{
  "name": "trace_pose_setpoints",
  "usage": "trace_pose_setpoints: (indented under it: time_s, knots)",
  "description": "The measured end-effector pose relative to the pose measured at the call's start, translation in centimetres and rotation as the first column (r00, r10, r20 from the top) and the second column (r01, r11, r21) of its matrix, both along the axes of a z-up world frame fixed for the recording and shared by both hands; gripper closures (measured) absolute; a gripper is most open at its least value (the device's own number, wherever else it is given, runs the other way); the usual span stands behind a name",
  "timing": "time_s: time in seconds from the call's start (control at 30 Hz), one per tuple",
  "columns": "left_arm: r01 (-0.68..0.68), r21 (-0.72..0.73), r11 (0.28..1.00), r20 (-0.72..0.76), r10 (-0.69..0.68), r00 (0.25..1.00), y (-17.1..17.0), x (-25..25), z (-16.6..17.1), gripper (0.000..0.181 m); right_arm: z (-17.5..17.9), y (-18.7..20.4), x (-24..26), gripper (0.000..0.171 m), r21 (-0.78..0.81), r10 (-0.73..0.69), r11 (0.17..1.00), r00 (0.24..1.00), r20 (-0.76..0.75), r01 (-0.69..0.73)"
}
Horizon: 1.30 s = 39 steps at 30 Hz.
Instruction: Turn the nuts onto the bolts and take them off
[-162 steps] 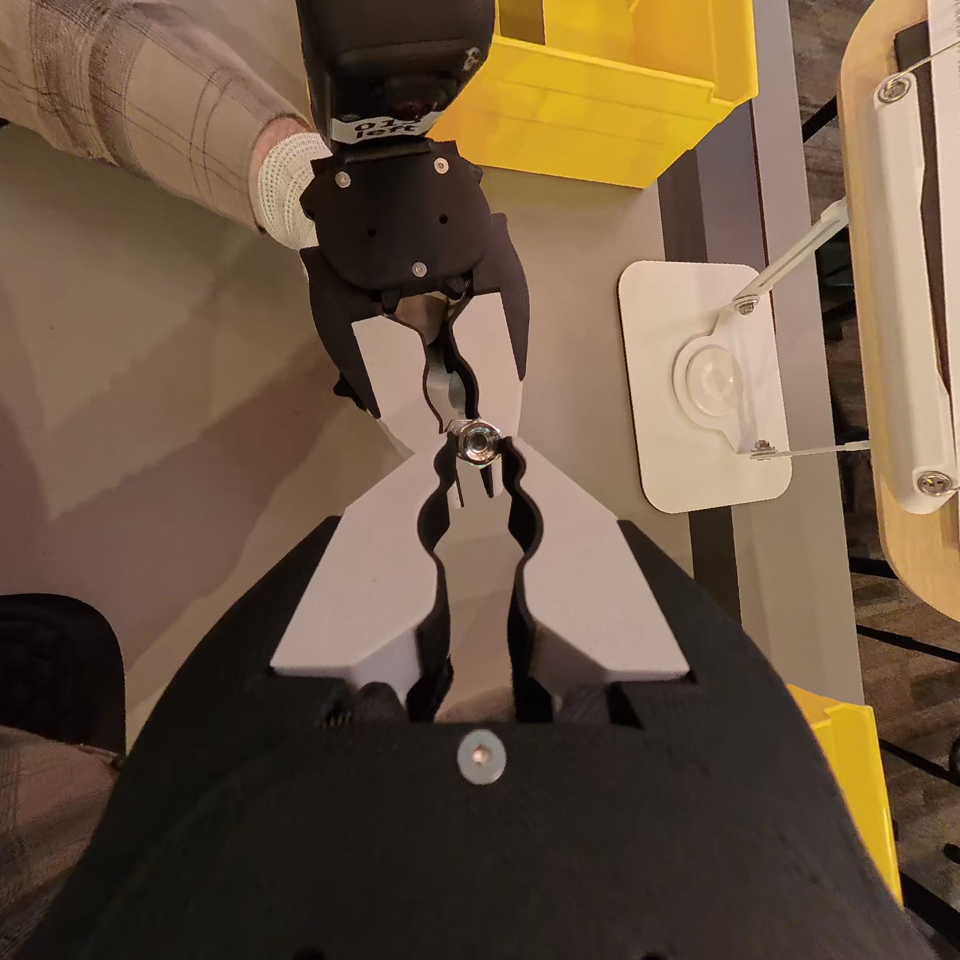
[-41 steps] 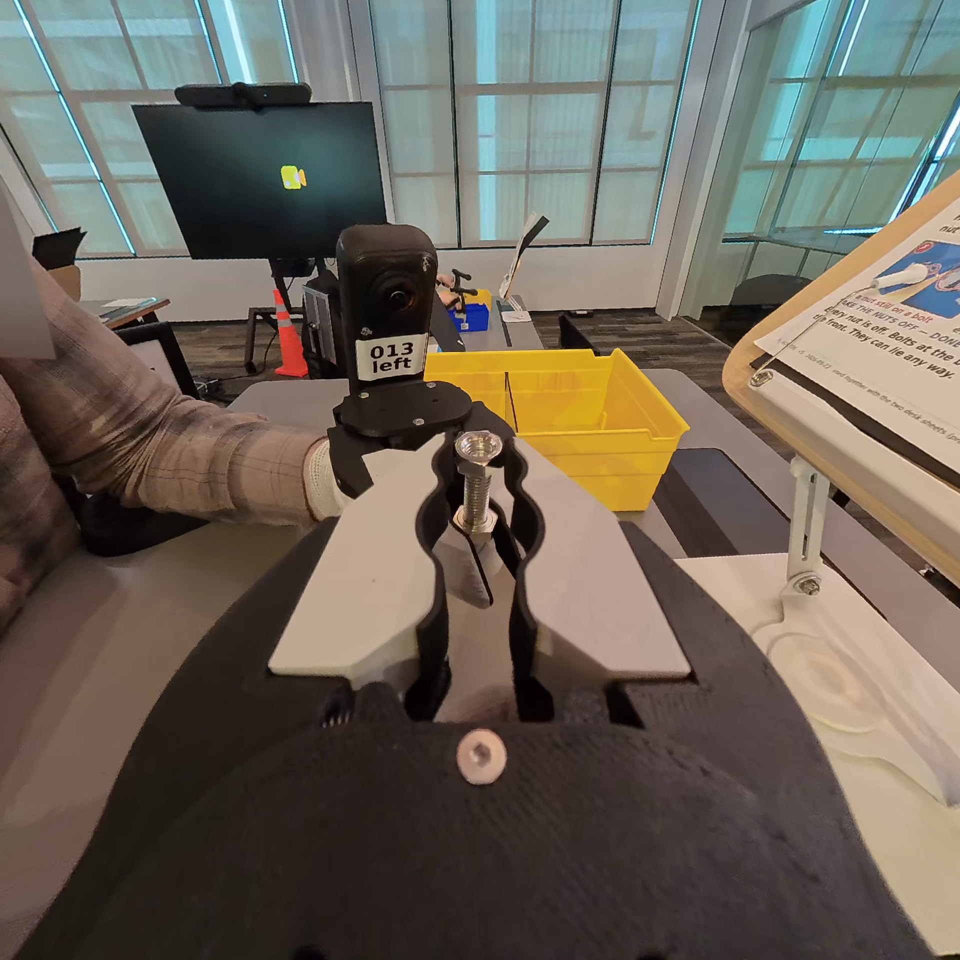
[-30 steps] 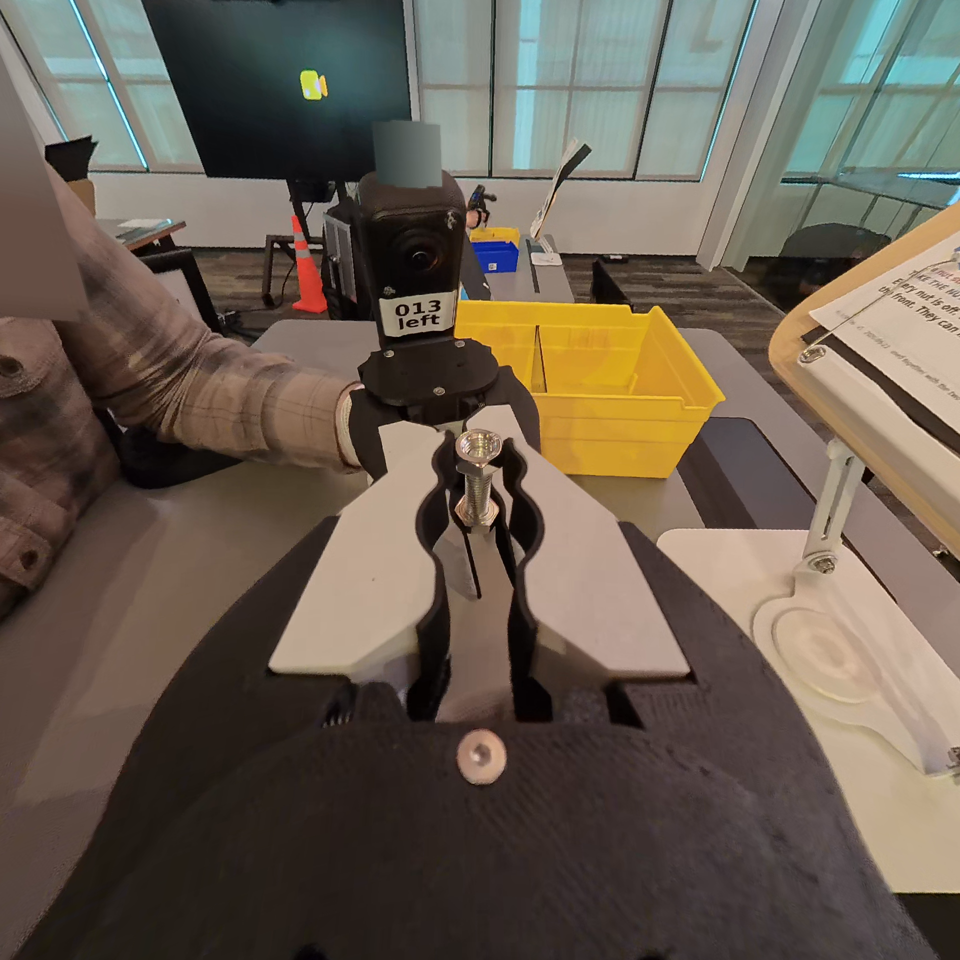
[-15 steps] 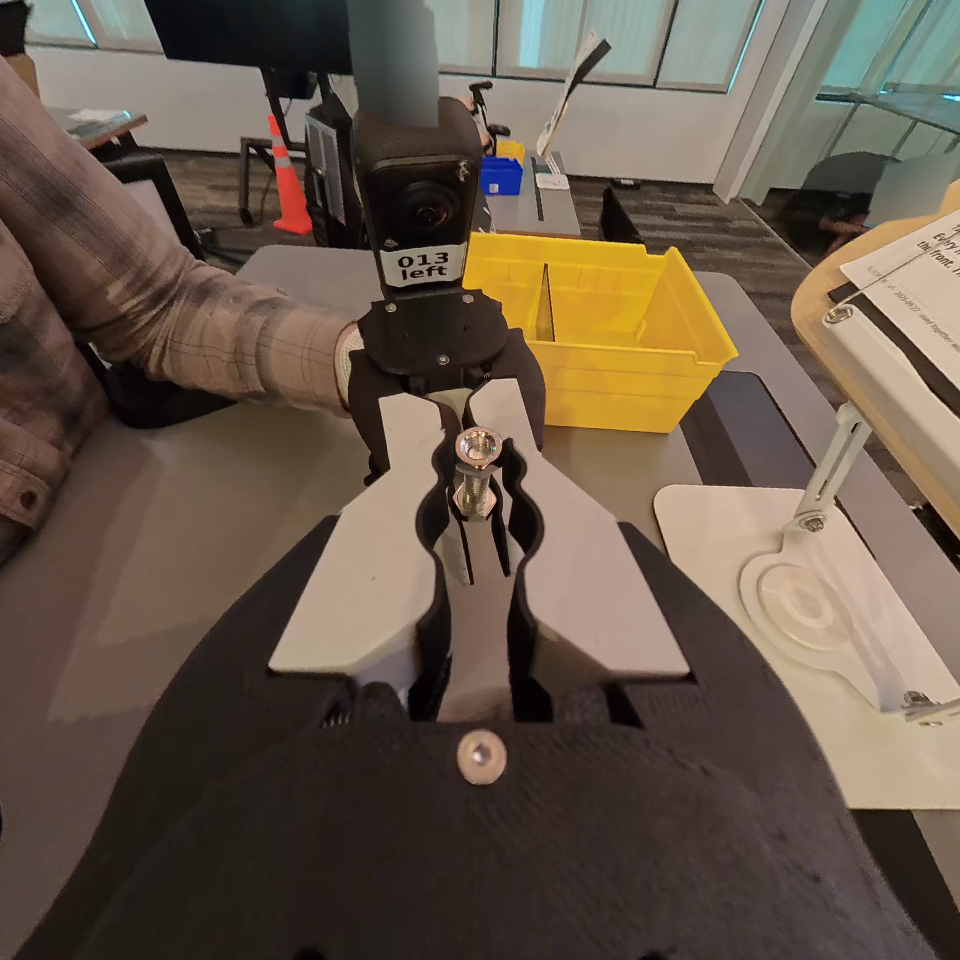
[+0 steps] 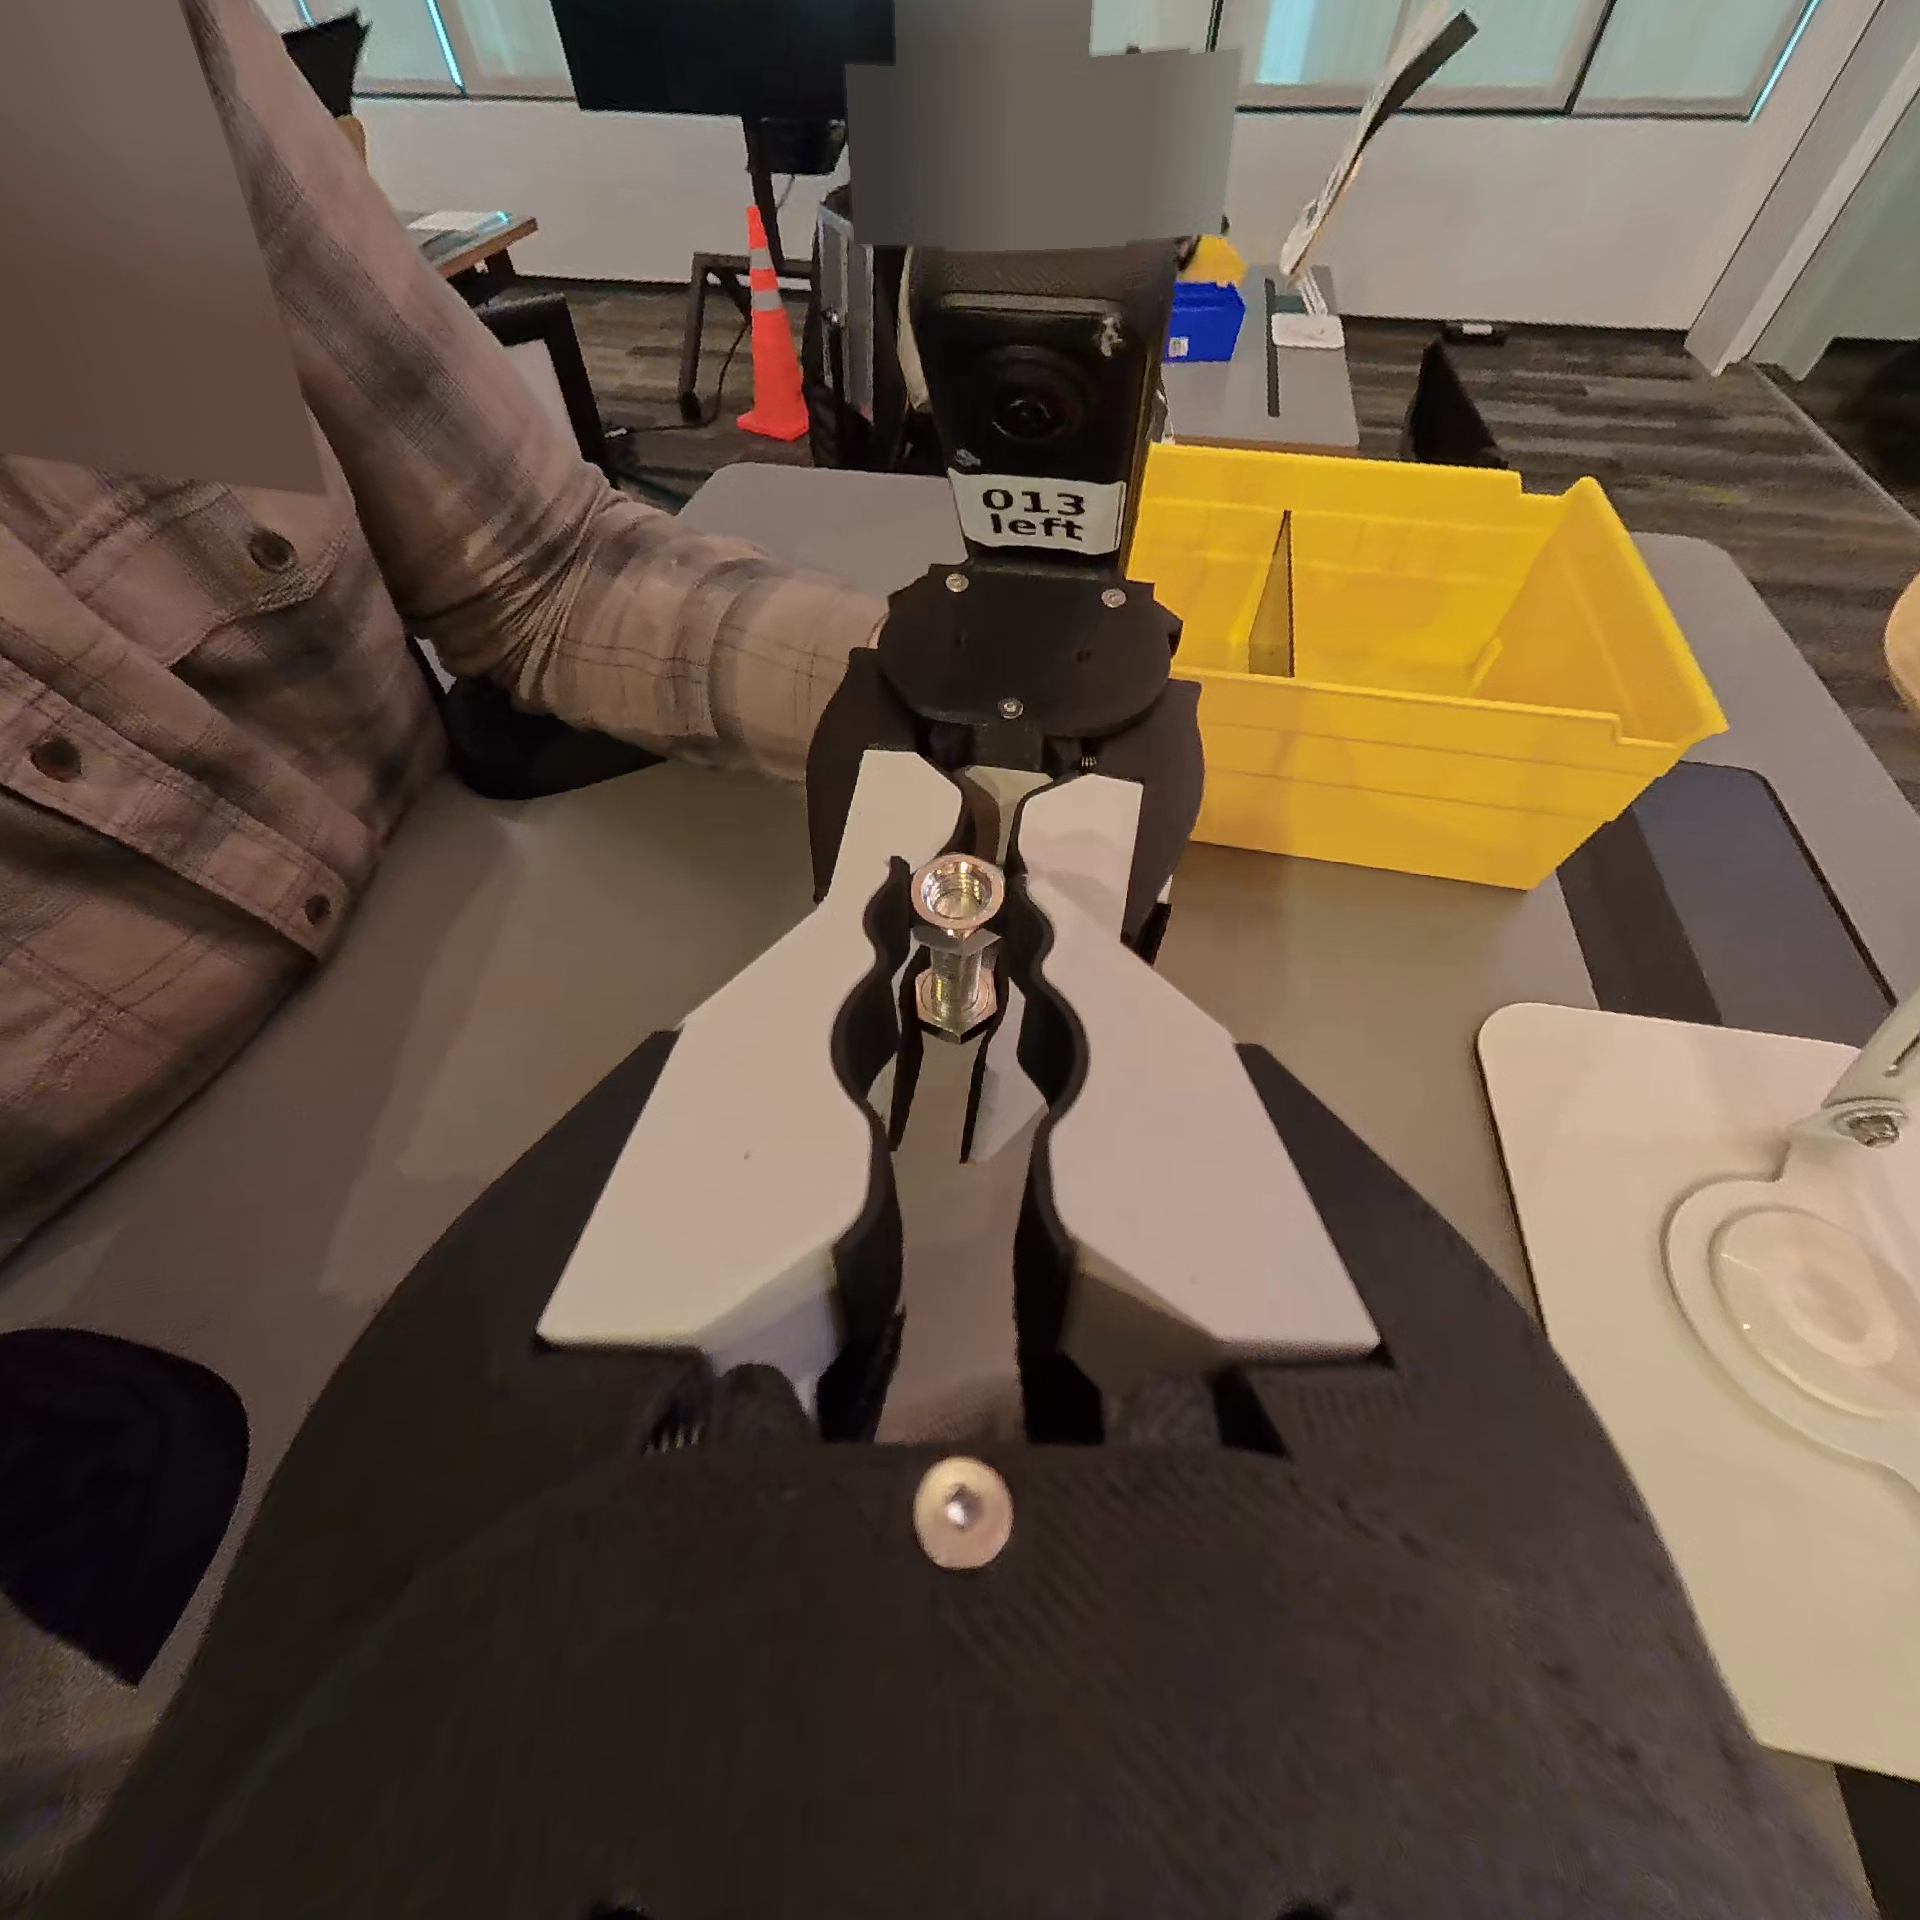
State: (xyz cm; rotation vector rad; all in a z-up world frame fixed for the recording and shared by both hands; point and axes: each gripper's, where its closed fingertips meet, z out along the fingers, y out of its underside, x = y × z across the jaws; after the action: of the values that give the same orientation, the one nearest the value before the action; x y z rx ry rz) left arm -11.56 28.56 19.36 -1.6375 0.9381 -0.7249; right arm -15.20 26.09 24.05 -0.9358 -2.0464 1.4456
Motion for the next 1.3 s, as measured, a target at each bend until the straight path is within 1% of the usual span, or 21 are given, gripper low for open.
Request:
trace_pose_setpoints:
  time_s: [0.07,0.33,0.53,1.1,1.3]
  knots:
    - [-0.021,0.009,1.0,-0.014,0.021,1.0,0.3,-0.1,-0.1,0.167,-0.1,0.2,0.0,0.155,0.019,-0.017,1.0,1.0,0.008,0.017]
    - [-0.201,0.032,0.979,-0.017,0.202,0.979,2.9,-1.6,-0.3,0.167,-0.3,2.3,-1.2,0.156,0.019,-0.131,0.991,0.991,0.0,0.131]
    - [-0.279,0.027,0.96,-0.003,0.279,0.96,3.9,-2.4,-0.4,0.167,-0.5,3.2,-2.0,0.155,0.008,-0.181,0.984,0.984,-0.004,0.181]
    - [-0.277,0.023,0.961,0.009,0.277,0.961,3.9,-2.3,-0.3,0.167,-0.4,3.3,-2.0,0.155,0.015,-0.19,0.982,0.982,-0.018,0.191]
    - [-0.273,0.022,0.962,0.012,0.273,0.962,3.9,-2.1,-0.3,0.167,-0.4,3.1,-2.1,0.151,0.012,-0.181,0.983,0.983,-0.021,0.181]
